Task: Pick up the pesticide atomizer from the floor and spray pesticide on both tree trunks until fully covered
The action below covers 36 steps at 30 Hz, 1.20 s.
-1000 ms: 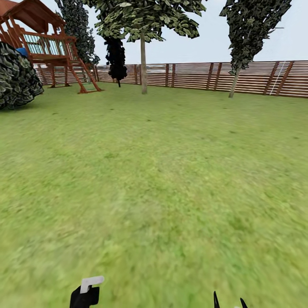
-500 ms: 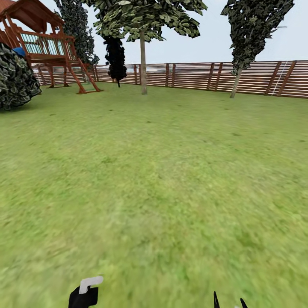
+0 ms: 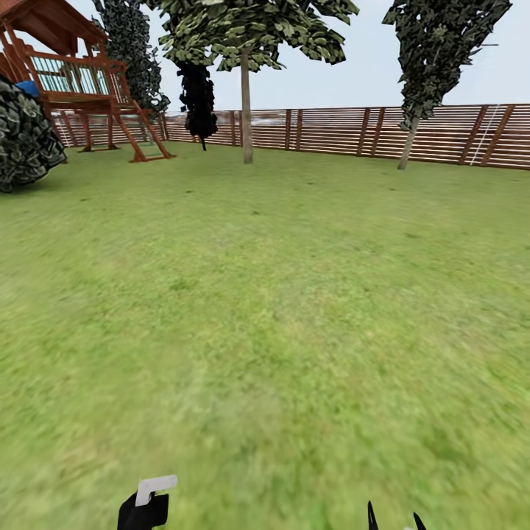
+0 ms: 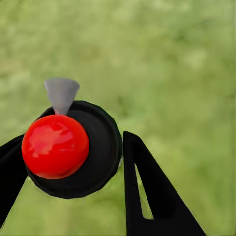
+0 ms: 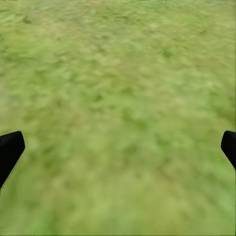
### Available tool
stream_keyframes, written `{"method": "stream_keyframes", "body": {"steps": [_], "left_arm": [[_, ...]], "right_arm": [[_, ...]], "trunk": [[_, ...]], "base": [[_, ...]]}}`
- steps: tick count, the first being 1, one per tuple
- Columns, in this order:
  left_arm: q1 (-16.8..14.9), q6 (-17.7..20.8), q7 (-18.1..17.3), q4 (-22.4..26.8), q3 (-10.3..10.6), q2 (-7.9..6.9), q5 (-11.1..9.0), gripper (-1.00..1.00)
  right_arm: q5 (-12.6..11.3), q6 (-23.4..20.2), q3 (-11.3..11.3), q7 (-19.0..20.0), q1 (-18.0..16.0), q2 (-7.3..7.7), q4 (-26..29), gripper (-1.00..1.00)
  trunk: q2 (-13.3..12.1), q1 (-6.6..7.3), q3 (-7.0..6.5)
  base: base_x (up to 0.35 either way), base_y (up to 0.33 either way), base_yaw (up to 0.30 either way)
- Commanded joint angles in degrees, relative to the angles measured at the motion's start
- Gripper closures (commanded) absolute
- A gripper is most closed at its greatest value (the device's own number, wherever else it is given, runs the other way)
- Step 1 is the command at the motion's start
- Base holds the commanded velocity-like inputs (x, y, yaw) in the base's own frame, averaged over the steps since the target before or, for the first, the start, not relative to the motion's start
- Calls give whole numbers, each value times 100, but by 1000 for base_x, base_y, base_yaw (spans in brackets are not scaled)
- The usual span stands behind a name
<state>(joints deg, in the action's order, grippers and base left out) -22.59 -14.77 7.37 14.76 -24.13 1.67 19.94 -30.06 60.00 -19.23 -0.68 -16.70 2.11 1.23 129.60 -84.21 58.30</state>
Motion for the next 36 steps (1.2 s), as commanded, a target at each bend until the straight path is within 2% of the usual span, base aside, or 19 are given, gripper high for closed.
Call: {"method": "stream_keyframes", "body": {"steps": [1,36], "left_arm": [[0,0,1,1,3,0,1,100],[0,5,2,44,-1,-15,1,100]], "right_arm": [[0,0,2,-1,0,0,0,-100],[0,0,2,-2,0,0,0,-100]], "trunk": [[0,0,0],[0,0,0]], "base": [[341,0,0],[341,0,0]]}}
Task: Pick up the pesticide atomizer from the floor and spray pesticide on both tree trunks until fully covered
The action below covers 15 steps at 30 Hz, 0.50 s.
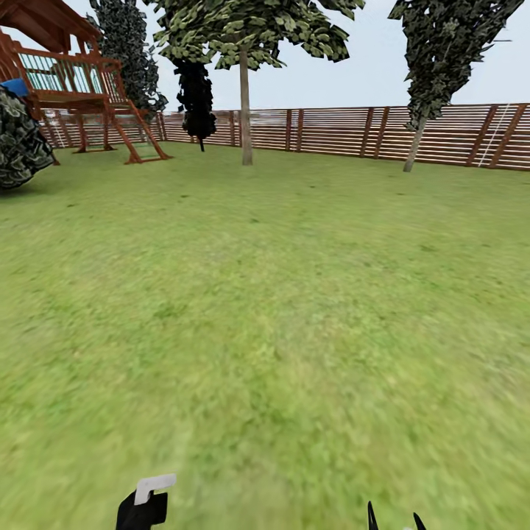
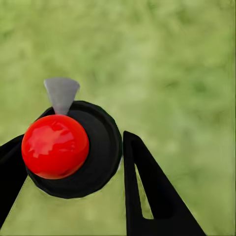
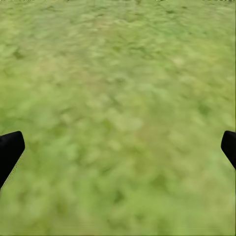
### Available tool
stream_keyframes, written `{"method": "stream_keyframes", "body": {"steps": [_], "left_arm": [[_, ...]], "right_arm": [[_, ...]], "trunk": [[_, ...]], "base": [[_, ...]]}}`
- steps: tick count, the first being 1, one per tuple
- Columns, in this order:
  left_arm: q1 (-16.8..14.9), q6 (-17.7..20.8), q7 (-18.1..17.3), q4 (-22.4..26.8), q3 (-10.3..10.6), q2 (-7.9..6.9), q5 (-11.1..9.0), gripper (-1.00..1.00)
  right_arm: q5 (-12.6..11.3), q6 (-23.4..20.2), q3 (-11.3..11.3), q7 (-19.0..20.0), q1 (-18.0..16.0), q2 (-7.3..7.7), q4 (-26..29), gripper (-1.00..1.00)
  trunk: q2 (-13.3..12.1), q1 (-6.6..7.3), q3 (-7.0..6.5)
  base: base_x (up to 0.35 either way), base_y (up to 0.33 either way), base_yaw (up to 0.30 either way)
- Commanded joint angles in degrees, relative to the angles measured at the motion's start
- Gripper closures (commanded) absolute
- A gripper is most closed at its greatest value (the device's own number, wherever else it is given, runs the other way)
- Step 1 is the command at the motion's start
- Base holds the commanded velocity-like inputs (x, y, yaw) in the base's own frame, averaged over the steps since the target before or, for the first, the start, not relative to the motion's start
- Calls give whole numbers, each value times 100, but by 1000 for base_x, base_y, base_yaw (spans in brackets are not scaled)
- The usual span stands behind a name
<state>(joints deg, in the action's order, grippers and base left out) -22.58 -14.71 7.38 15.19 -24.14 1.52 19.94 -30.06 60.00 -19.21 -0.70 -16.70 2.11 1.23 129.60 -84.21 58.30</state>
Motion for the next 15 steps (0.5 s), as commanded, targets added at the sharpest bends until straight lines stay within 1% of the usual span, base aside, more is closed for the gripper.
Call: {"method": "stream_keyframes", "body": {"steps": [1,15], "left_arm": [[0,-3,1,-3,3,3,1,100],[0,1,9,9,1,9,1,100]], "right_arm": [[0,0,0,1,0,0,0,-100],[0,0,-3,-1,0,0,0,-100]], "trunk": [[0,0,0],[0,0,0]], "base": [[341,0,0],[341,0,0]]}}
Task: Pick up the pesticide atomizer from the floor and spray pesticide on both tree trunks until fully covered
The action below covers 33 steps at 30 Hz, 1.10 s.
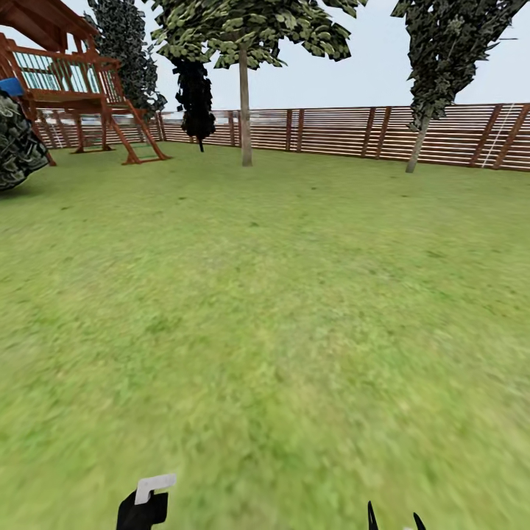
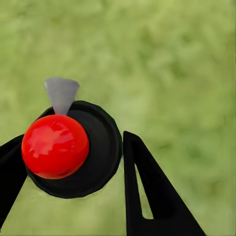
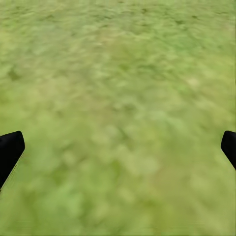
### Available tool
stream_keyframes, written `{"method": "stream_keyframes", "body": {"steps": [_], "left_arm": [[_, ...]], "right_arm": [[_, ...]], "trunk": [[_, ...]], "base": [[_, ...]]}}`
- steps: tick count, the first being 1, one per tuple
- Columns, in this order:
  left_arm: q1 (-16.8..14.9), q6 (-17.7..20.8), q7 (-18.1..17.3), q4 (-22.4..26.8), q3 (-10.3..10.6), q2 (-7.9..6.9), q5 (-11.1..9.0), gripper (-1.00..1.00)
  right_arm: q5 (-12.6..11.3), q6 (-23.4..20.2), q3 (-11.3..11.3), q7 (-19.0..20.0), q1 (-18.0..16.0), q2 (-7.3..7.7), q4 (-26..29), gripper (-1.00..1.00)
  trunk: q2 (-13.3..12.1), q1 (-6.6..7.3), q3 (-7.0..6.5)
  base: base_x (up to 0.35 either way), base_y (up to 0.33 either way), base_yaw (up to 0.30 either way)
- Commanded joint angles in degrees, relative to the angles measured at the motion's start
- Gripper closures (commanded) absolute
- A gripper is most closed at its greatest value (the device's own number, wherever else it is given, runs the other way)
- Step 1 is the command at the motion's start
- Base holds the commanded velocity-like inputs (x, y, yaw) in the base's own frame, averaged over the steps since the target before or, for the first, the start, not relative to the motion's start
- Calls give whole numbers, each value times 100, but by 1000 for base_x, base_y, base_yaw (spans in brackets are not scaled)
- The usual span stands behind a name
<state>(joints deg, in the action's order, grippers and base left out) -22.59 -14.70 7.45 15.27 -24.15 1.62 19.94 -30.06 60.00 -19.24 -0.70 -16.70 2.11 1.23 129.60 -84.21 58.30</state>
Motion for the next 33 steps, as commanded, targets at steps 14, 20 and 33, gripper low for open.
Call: {"method": "stream_keyframes", "body": {"steps": [14,20,33], "left_arm": [[0,-5,2,2,6,1,1,100],[0,-6,2,-2,7,5,10,100],[0,2,2,4,14,6,10,100]], "right_arm": [[0,0,2,3,0,0,0,-100],[-8,0,3,-6,0,-68,4,-100],[-8,0,15,1,0,-61,5,-100]], "trunk": [[0,0,0],[0,0,0],[0,0,0]], "base": [[341,0,0],[341,0,0],[341,0,0]]}}
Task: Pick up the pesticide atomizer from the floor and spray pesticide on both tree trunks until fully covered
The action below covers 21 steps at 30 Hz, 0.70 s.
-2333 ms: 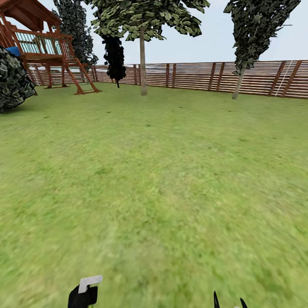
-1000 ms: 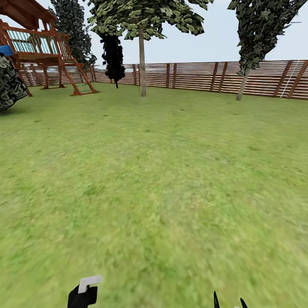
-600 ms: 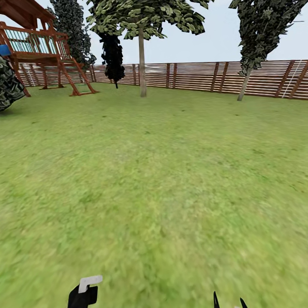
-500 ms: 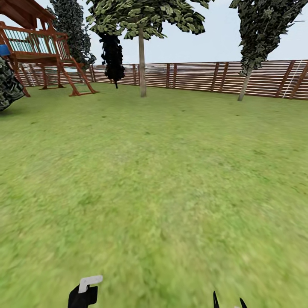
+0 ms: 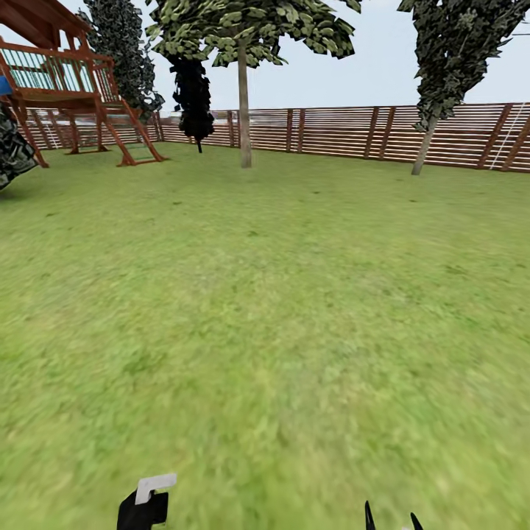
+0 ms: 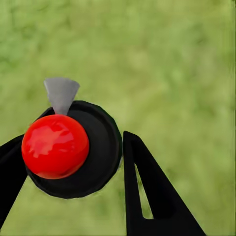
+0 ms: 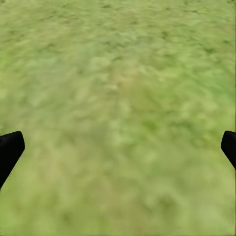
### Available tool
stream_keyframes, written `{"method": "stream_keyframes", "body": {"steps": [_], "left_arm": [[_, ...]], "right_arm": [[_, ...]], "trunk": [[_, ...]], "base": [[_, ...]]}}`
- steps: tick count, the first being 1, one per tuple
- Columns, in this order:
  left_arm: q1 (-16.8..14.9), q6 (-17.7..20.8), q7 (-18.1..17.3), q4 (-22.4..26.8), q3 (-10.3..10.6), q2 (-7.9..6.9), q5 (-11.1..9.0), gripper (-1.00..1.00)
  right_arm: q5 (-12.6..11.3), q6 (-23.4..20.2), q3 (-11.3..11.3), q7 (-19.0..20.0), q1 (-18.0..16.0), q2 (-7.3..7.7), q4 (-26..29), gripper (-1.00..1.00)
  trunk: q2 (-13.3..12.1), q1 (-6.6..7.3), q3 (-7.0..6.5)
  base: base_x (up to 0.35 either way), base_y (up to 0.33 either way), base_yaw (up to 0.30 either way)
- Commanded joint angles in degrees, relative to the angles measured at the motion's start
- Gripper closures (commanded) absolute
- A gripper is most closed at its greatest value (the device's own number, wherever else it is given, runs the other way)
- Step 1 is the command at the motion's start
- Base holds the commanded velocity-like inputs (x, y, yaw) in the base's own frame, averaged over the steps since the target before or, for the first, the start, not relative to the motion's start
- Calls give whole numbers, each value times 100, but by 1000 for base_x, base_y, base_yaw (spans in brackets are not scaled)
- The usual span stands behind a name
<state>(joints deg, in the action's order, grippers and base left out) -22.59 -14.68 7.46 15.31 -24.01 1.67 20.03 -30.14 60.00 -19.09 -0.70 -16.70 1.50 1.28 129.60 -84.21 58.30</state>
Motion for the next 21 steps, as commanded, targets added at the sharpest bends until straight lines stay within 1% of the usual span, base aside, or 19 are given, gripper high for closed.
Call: {"method": "stream_keyframes", "body": {"steps": [1,21], "left_arm": [[0,0,1,3,0,0,1,100],[0,0,1,7,2,6,1,100]], "right_arm": [[0,0,1,0,0,0,-1,-100],[-9,0,2,-4,0,8,4,-100]], "trunk": [[0,0,0],[0,0,0]], "base": [[341,0,0],[341,0,0]]}}
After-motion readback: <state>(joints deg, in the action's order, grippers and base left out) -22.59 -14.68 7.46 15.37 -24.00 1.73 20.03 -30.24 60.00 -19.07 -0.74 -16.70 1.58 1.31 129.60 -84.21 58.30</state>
